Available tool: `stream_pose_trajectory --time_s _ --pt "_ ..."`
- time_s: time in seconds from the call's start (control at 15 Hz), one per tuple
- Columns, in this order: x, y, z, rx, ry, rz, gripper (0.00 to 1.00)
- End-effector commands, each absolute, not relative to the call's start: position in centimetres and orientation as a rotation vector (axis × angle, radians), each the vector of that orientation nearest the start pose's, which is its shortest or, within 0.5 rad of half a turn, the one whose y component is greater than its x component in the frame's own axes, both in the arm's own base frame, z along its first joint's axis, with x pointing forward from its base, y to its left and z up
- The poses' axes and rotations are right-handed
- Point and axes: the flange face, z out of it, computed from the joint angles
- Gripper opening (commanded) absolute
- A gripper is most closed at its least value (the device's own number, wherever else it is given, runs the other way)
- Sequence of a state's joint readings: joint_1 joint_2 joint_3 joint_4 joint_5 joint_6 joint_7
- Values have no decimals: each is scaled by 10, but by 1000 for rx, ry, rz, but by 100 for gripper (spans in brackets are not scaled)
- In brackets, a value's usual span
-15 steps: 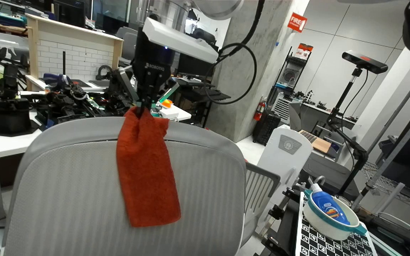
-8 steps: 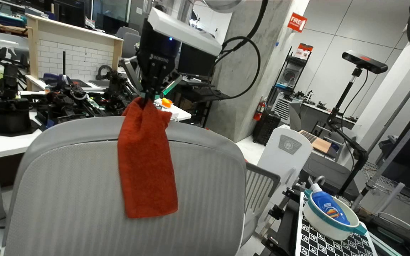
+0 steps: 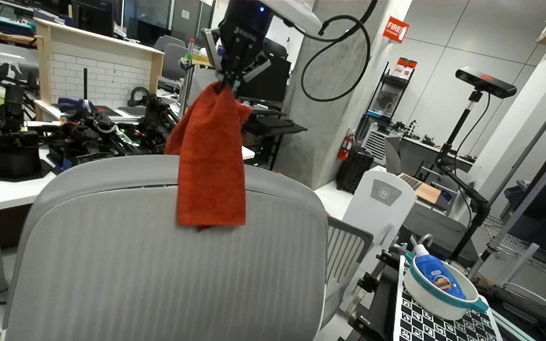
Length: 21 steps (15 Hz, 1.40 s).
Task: Move the orange towel to the backrest of the left chair, then to the backrest of the right chair
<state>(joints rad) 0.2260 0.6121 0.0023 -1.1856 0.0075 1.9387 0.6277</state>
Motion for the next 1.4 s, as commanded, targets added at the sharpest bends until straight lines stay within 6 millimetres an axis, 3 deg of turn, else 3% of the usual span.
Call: stream_pose_trajectory --time_s 0.0,0.27,0.53,0.73,0.93,1.33 --pt "730 114 490 -2942 744 -254 2" --pt "738 56 533 -2865 860 -346 2" --pt "742 25 567 -2803 919 -431 2" --pt "744 25 577 -2796 933 -458 2" --pt "749 35 570 -2803 927 -458 2" --pt "761 78 518 -2849 904 -404 2"
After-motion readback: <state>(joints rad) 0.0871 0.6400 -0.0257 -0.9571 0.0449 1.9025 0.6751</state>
